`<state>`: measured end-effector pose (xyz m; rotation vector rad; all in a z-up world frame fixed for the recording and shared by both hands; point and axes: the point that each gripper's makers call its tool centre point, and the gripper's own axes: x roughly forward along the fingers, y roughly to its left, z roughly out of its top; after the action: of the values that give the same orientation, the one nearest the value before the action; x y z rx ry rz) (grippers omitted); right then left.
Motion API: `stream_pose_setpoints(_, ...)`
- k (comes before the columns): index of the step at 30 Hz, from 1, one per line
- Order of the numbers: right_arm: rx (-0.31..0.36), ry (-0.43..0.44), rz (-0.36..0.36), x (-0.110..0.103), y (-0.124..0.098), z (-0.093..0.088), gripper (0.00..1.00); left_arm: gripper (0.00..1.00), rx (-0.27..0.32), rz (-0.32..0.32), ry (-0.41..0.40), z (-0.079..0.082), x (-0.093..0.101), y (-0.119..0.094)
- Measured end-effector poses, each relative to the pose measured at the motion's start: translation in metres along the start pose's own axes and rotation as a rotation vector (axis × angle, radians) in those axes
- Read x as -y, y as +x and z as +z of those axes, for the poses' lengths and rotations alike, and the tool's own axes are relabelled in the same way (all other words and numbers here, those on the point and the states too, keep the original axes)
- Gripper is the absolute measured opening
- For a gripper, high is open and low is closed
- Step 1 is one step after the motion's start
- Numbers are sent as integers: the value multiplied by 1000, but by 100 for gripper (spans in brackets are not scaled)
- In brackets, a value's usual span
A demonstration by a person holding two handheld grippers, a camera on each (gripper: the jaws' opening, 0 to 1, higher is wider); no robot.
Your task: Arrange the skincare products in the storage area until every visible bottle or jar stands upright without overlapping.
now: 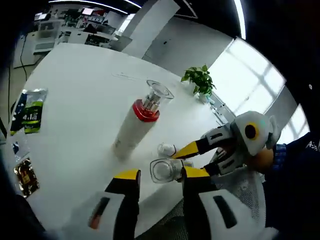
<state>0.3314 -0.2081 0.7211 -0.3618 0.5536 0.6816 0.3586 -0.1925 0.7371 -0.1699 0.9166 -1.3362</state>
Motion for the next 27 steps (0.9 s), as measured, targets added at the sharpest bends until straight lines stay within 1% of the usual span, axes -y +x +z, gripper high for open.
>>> stream_pose_setpoints(1,15,-12,4,-2,0,3,14,23,7,-14,-2,2,3,0)
stream_pose_setpoints(2,15,-14,7,-4,0,3,14,20,12,-28,0,3,6,-1)
stream_pose_setpoints(4,13,-26,8,-5,0,3,14,19,2,-25,18,2,5,-2)
stream_pose_setpoints(7,9,-30,11,-7,1,3,14,17,-2,-42,30,3,10,-5)
stream_pose_setpoints(8,9,-34,11,-7,2,3,14,16,4,-59,23,5,14,-5)
stream_pose_setpoints(9,14,-33,11,-7,2,4,14,16,2,-48,35,5,14,-5)
stream_pose_setpoints(12,12,-37,5,-7,2,5,14,16,1,-45,50,5,14,-6)
stream_pose_setpoints(14,10,-46,1,-6,2,6,14,17,2,-39,45,6,12,-7)
stream_pose_setpoints(16,15,-46,-11,-3,1,6,14,17,22,-39,26,7,9,-6)
stream_pose_setpoints(18,17,-41,-6,-4,2,6,14,17,10,-38,23,6,10,-6)
stream_pose_setpoints(20,9,-61,-23,-3,3,6,14,18,15,-33,41,6,10,-5)
stream_pose_setpoints(21,6,-69,-32,-3,2,6,14,18,11,-26,47,5,10,-4)
stream_pose_setpoints(22,11,-64,-33,-2,2,7,13,20,-6,-5,74,2,6,-3)
stream_pose_setpoints(23,1,-58,-24,-3,3,6,14,20,-13,-1,81,1,6,-2)
stream_pose_setpoints(24,-8,-61,-19,-4,4,4,14,19,-21,-11,89,0,9,-2)
stream_pose_setpoints(25,-14,-71,-26,-4,5,2,14,19,-27,-11,99,-1,10,-2)
stream_pose_setpoints(26,-28,-81,-29,-4,6,0,14,17,-27,-11,105,0,10,-2)
stream_pose_setpoints(27,-56,-97,-39,-3,7,-2,14,16,-24,-24,107,2,13,-3)
